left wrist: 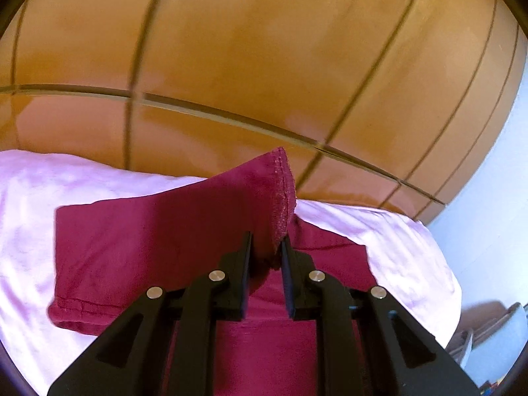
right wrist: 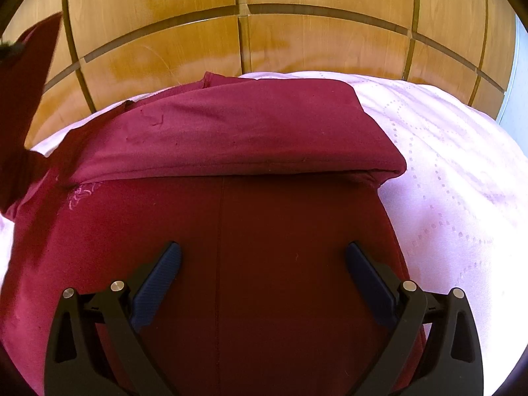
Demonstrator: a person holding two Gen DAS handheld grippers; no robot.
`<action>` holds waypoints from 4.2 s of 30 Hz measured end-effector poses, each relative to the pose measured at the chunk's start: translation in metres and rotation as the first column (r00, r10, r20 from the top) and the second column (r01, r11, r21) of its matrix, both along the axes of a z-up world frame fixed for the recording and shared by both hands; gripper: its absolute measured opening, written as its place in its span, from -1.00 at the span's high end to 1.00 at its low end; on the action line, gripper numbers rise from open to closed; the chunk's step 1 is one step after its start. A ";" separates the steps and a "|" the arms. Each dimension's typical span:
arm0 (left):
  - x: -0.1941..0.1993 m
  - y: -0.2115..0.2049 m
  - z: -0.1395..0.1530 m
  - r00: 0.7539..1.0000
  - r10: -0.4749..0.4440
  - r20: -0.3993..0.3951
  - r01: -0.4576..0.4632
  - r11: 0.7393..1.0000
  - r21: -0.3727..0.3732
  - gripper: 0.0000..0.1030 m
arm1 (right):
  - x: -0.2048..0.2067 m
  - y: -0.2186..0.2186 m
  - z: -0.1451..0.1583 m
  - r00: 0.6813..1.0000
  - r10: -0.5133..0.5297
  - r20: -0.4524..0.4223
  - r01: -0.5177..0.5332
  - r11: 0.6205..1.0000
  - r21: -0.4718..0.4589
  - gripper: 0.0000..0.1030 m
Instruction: Fold small clothes
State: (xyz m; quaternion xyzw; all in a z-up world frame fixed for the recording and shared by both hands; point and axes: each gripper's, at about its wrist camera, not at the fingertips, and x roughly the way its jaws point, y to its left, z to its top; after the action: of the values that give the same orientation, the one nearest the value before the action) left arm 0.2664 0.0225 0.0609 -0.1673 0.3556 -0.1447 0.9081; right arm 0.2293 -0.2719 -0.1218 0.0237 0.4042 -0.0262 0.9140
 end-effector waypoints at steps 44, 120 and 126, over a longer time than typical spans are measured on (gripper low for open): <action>-0.054 0.079 -0.157 0.962 0.268 -0.048 -0.266 0.963 0.046 0.34 | 0.052 0.010 0.040 0.992 0.107 0.072 -0.123 0.952 0.280 -0.32; -0.177 0.092 -0.157 0.982 -0.021 -0.189 0.033 0.998 0.056 -0.78 | -0.122 -0.101 0.027 0.999 -0.028 0.016 0.021 0.942 0.334 -0.32; -0.205 0.106 -0.159 0.981 -0.098 -0.165 0.097 0.995 -0.009 -0.79 | -0.150 -0.138 0.007 0.997 -0.030 -0.065 0.061 0.839 0.540 -0.31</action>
State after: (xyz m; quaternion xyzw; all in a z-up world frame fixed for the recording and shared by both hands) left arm 0.0616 0.1287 -0.0976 -0.1614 0.4373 -0.1748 0.8673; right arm 0.0792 -0.4101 -0.1152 0.2897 0.4192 0.0667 0.8579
